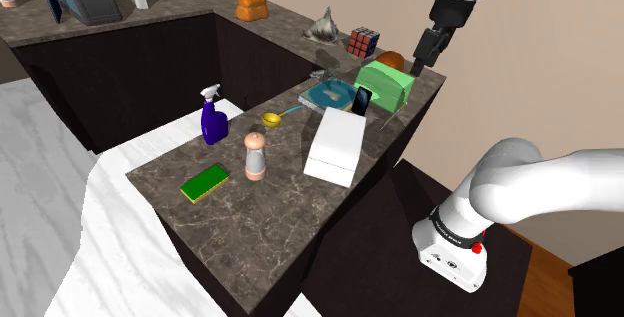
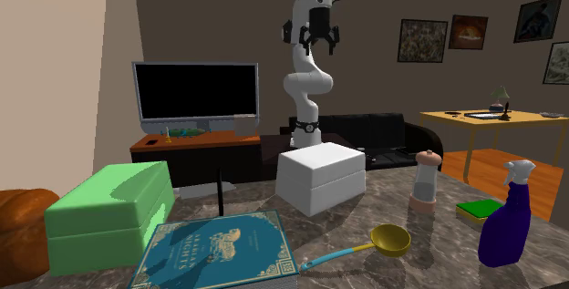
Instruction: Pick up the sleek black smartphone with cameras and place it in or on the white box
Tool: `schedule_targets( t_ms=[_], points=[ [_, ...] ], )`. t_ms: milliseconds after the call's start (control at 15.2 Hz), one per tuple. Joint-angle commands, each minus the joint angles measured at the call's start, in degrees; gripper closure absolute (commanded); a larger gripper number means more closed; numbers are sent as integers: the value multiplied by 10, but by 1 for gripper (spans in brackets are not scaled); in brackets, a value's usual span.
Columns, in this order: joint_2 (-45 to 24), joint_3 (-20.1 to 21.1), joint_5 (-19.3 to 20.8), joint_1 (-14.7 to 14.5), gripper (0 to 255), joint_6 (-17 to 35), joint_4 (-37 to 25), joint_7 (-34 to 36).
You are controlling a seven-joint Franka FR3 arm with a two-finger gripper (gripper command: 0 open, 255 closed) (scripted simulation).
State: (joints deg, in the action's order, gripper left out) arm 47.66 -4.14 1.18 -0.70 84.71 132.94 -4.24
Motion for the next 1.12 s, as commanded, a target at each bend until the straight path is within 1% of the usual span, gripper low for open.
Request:
schedule_targets(
  t_ms=[0, 330, 594, 1056],
  points=[
    [0, 0, 0, 0, 0, 0, 0, 0],
    [-68, -44, 30, 9, 0, 64, 9, -48],
    [-133, -79, 48, 14, 0, 115, 2, -85],
    [-266, -136, 59, 18, 0, 195, -36, -151]
  ],
)
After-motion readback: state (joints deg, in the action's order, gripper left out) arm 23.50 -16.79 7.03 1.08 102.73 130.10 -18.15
